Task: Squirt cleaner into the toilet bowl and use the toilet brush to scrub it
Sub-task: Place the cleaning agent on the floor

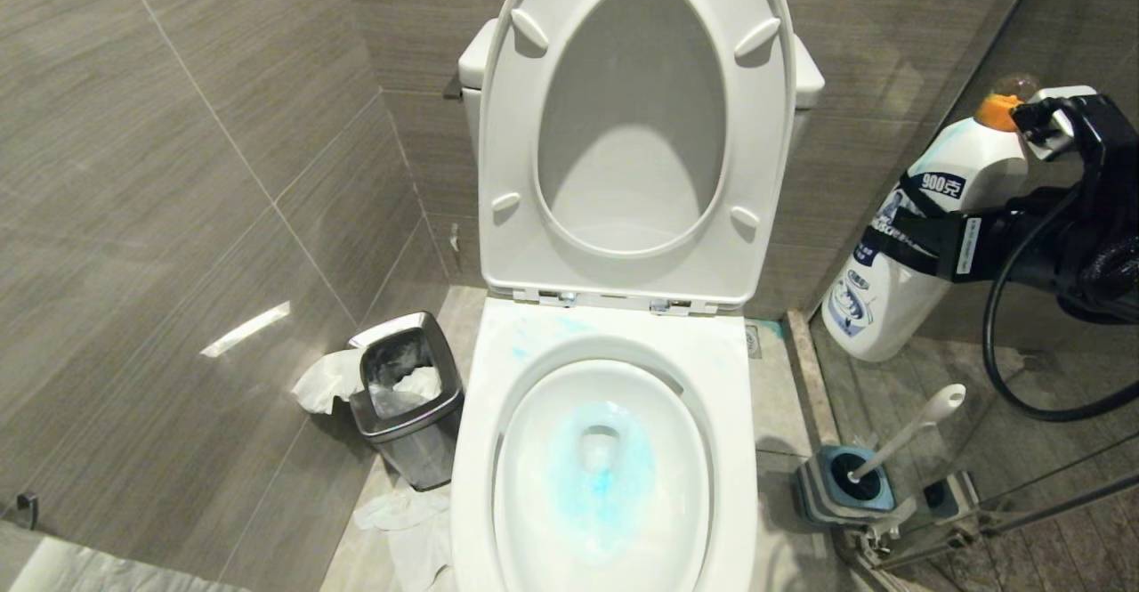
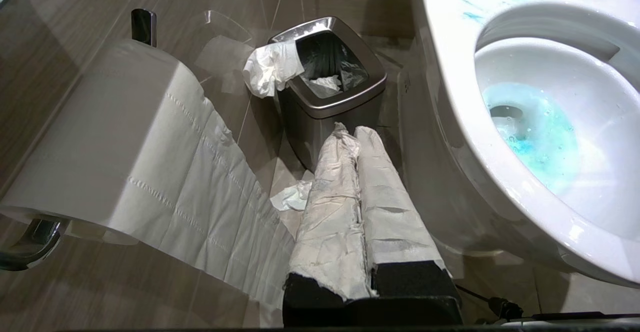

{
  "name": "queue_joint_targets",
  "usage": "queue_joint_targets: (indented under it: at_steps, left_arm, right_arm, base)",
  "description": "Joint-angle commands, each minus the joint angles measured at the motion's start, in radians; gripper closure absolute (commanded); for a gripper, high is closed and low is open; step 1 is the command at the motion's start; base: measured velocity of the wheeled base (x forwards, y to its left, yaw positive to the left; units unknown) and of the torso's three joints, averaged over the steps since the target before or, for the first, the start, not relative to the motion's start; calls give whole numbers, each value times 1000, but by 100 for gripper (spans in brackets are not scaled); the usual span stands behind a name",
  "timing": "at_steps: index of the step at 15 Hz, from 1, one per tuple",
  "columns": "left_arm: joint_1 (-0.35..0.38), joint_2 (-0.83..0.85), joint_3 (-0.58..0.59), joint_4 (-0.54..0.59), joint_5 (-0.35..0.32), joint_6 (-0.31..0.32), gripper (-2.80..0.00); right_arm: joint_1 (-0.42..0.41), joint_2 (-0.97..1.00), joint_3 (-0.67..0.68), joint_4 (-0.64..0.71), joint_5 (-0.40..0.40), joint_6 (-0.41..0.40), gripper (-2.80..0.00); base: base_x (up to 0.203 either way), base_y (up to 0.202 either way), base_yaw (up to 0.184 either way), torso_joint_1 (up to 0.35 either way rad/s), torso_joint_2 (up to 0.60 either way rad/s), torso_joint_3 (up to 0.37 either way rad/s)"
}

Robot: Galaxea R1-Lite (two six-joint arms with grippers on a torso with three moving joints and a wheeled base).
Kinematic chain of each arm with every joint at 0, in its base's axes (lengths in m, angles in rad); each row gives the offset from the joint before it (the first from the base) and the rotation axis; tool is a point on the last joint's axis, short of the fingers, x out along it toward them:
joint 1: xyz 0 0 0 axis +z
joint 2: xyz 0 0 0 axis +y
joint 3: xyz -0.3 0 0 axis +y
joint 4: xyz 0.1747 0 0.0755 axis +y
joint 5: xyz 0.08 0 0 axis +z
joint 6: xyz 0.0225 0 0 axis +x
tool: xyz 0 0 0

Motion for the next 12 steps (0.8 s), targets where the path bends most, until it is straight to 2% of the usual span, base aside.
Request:
queue_joint_targets:
  at_steps: [1, 6, 12]
  left_arm:
    - [0, 2, 2, 0, 0, 0, 0]
    - [0, 2, 3, 0, 0, 0, 0]
    - [0, 2, 2, 0, 0, 1, 0]
  right_arm:
    - [-67, 92, 23, -81, 18, -1, 0]
    - [-90, 340, 65, -358, -10, -6, 0]
    - [-76, 769, 25, -802, -32, -42, 0]
  base:
    - [0, 0, 0, 0, 0, 0]
    - [0, 0, 0, 0, 0, 0]
    - [0, 0, 0, 0, 0, 0]
